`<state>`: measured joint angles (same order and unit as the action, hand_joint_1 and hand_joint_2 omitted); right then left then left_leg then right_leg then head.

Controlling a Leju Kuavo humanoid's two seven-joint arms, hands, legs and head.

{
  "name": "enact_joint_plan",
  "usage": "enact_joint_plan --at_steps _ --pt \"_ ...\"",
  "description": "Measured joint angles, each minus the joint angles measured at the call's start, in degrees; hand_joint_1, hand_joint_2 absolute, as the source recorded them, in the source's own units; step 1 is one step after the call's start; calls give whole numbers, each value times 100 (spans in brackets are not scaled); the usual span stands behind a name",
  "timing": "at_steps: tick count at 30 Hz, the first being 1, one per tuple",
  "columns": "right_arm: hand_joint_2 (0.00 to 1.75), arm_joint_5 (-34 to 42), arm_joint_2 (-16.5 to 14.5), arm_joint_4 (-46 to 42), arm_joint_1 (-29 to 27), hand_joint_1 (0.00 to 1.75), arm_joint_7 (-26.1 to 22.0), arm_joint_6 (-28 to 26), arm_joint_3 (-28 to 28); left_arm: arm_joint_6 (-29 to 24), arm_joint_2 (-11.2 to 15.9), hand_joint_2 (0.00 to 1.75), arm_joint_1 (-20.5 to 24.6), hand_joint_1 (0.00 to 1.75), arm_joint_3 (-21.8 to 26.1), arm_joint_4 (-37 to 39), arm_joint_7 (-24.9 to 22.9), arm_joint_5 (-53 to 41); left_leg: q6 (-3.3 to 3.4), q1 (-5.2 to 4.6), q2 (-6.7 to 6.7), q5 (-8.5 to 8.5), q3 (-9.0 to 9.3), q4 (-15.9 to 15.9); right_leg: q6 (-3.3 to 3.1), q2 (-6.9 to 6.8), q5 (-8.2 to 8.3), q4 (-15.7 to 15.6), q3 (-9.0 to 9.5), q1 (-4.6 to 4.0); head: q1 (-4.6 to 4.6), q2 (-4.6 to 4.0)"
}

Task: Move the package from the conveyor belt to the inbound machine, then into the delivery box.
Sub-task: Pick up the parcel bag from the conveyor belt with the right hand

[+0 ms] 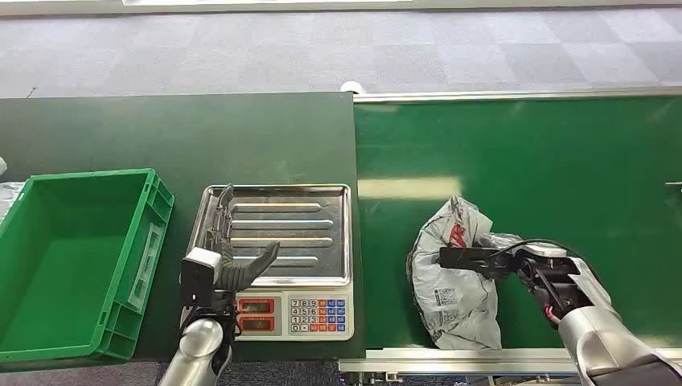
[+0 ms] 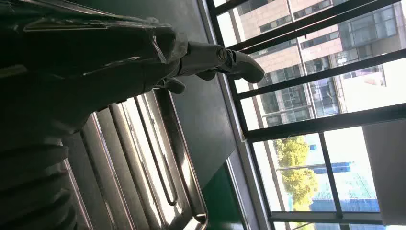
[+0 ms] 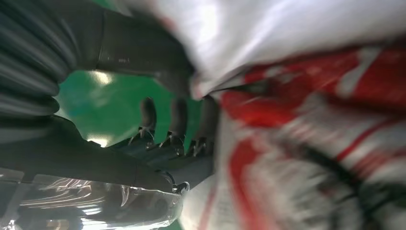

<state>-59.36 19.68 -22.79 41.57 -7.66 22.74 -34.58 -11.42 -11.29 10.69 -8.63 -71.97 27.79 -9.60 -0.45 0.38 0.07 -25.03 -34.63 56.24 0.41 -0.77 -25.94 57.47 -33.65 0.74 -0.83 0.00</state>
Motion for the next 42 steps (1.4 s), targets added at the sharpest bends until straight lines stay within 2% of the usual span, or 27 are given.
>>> enact_joint_plan --at_steps 5,10,14,17,23,39,42 --pt "175 -48 16 -77 -158 175 279 -432 -170 -16 -1 175 5 0 2 4 -3 0 0 0 0 -1 1 0 0 1 0 0 -1 0 2 0" --pt "175 -37 25 -105 -241 175 384 -524 -256 -16 -3 175 7 0 2 8 -3 -1 0 0 0 -1 1 0 0 1 0 0 -1 0 0 0" --pt "175 249 176 -274 -383 175 386 -492 -642 7 -37 175 27 0 2 22 -10 -1 0 0 1 0 3 0 1 -1 -1 -1 3 0 1 0" --pt "175 434 215 -323 -413 175 357 -574 -736 2 -43 175 21 0 3 22 -8 -2 0 0 0 0 3 1 1 -2 -1 -1 7 0 1 0" --pt "175 929 73 -338 -460 175 500 -1383 -689 -29 -39 175 -82 0 17 -20 35 0 1 0 7 -2 2 0 0 5 0 -1 5 -1 0 0" --pt "175 969 -92 -338 -454 175 551 -1442 -629 -29 -36 175 -162 0 26 -83 49 0 2 0 1 -2 1 0 1 0 -1 -1 5 -1 0 0" --pt "175 1117 -123 -340 -449 175 529 -1676 -577 -29 -35 175 -178 0 31 -96 49 0 2 0 1 -2 -1 0 1 1 0 0 6 -1 0 0"
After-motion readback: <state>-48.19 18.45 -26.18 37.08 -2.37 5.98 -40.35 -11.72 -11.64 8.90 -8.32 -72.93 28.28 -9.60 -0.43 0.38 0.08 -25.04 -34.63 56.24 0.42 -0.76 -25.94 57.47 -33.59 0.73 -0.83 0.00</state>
